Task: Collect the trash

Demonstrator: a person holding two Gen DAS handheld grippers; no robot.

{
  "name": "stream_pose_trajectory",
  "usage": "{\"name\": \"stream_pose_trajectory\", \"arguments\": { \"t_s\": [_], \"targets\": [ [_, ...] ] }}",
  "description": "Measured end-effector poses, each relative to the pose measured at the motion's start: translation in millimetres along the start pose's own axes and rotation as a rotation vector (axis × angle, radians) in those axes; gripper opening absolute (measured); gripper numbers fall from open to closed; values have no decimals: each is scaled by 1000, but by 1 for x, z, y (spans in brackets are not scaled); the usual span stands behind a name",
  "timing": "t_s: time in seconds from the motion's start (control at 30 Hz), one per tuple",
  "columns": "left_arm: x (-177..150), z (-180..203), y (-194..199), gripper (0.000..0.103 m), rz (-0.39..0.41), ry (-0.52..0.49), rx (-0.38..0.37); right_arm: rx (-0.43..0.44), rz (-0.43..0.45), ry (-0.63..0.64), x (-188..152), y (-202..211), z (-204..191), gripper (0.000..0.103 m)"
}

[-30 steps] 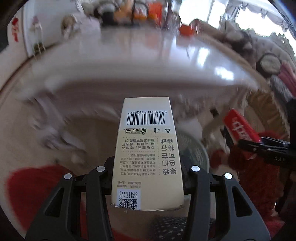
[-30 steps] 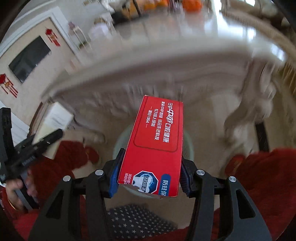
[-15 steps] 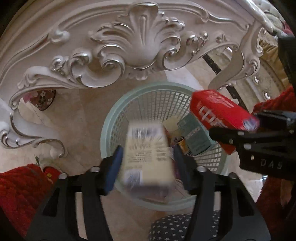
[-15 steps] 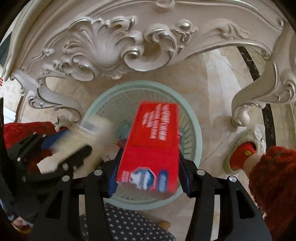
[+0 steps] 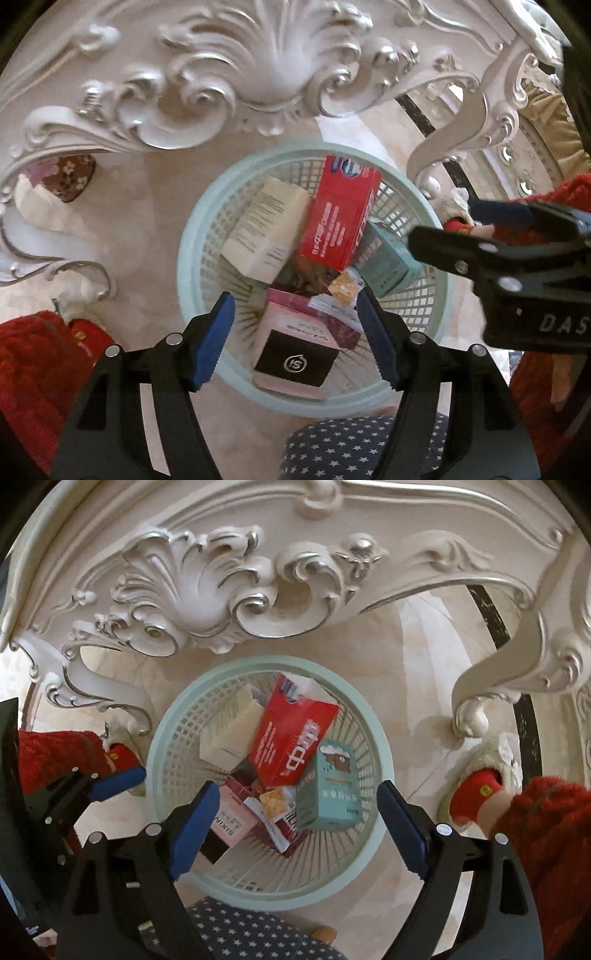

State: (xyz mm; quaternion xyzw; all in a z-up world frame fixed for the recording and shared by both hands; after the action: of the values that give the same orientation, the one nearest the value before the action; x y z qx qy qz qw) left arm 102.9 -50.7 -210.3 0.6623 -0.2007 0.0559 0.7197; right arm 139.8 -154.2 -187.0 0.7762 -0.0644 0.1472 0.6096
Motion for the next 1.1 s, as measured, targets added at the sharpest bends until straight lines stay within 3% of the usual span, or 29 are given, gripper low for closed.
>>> {"name": "stream_pose_trajectory", "arguments": {
  "t_s": [0.03,0.07,0.13,0.33,0.63,0.87,1.1],
  "targets": [
    [-1,-2,6,67,8,10,7,-1,5,-4,-2,4,0,83],
    [-3,-4,11,78,14,19,14,-3,16,-7,-3,10,0,83],
    [-3,-9,26,89,44,39,39,-4,49,-10,-6,25,-4,83],
    [4,-17,78,91,151,48,118,-14,112,-44,-15,65,-11,95],
    [0,-3,135,91,274,39,149,-19,345,-17,-20,124,-14,95],
    [-8,5,148,91,305,25,167,5,347,-72,-29,129,-1,95],
    [1,2,163,91,359,113,50,-30,344,-133,-27,127,18,95]
  ]
}}
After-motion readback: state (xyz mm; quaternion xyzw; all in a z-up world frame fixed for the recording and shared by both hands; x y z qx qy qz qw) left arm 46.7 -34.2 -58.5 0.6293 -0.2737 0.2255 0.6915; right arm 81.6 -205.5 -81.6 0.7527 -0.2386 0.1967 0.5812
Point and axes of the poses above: each gripper's, at about its wrist camera, not at the fingertips, and y roughly against the way its jaws point, z to its right, x to its top, the point moved 8 cm from there along -y, roughly the way its jaws point, and after that the axes turned 7 degrees about -y, right-handed, at the moved point
